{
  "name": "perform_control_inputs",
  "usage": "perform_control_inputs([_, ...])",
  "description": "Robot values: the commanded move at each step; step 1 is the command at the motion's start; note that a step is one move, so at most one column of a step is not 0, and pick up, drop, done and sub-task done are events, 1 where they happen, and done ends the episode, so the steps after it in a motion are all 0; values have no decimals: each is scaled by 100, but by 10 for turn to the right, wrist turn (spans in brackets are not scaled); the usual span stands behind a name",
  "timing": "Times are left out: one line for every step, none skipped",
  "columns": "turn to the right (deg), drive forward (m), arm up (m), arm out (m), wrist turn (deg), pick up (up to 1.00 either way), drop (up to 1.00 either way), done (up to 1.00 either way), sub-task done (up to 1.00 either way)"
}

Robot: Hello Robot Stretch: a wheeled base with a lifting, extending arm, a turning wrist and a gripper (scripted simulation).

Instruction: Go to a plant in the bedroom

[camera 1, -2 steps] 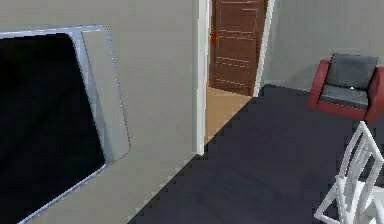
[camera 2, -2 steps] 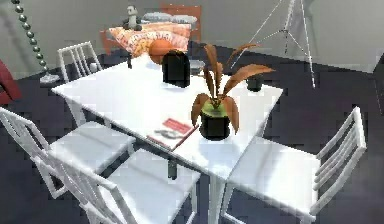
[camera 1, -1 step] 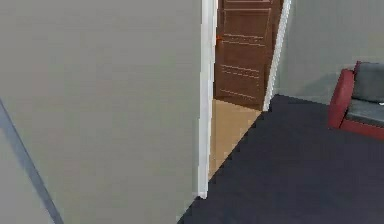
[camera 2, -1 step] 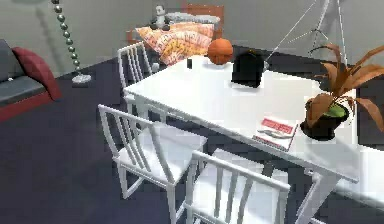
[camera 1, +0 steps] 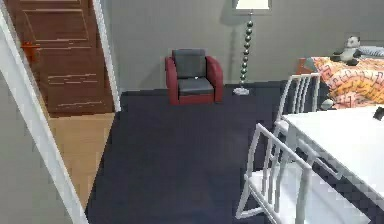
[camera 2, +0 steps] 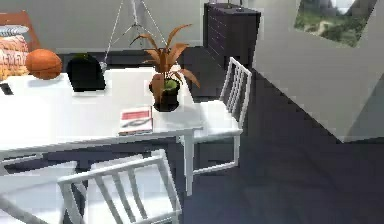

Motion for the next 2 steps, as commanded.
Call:
perform_control_inputs([450, 0, 0, 0, 0, 0, 0, 0, 0])
perform_control_inputs([390, 0, 0, 0, 0, 0, 0, 0, 0])
